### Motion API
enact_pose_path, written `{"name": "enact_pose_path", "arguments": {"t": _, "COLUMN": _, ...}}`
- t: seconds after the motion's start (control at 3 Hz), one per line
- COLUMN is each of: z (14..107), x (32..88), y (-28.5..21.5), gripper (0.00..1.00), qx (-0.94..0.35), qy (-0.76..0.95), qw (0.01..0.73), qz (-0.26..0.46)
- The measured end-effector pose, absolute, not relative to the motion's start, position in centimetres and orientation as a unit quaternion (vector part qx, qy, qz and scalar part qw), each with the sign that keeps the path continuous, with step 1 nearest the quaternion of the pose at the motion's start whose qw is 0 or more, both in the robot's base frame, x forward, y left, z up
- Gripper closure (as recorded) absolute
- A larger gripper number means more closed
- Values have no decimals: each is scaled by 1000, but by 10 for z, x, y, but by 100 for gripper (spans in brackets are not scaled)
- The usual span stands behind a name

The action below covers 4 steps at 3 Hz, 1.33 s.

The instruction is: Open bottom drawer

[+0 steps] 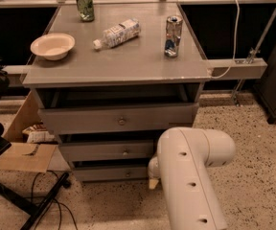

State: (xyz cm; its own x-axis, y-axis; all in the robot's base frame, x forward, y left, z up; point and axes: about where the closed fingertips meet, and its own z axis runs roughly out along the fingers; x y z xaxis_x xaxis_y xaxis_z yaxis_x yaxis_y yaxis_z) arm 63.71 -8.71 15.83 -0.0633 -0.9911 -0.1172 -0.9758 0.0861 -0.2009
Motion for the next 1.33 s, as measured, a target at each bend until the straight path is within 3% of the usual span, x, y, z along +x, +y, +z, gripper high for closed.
{"name": "enact_pose_path", "arguments": {"t": 0.33, "z": 147, "x": 614, "y": -110, "gripper": 41, "qx": -665, "qy": 743, "qw": 72, "qz": -29}}
{"name": "enact_pose_path", "arguments": {"t": 1.0, "z": 150, "x": 606, "y": -121, "gripper": 88, "qx": -658, "qy": 750, "qw": 60, "qz": -27}}
{"name": "enact_pose_path", "arguments": {"t": 1.33, "z": 155, "x": 586, "y": -134, "gripper": 100, "qx": -655, "qy": 754, "qw": 41, "qz": -24}}
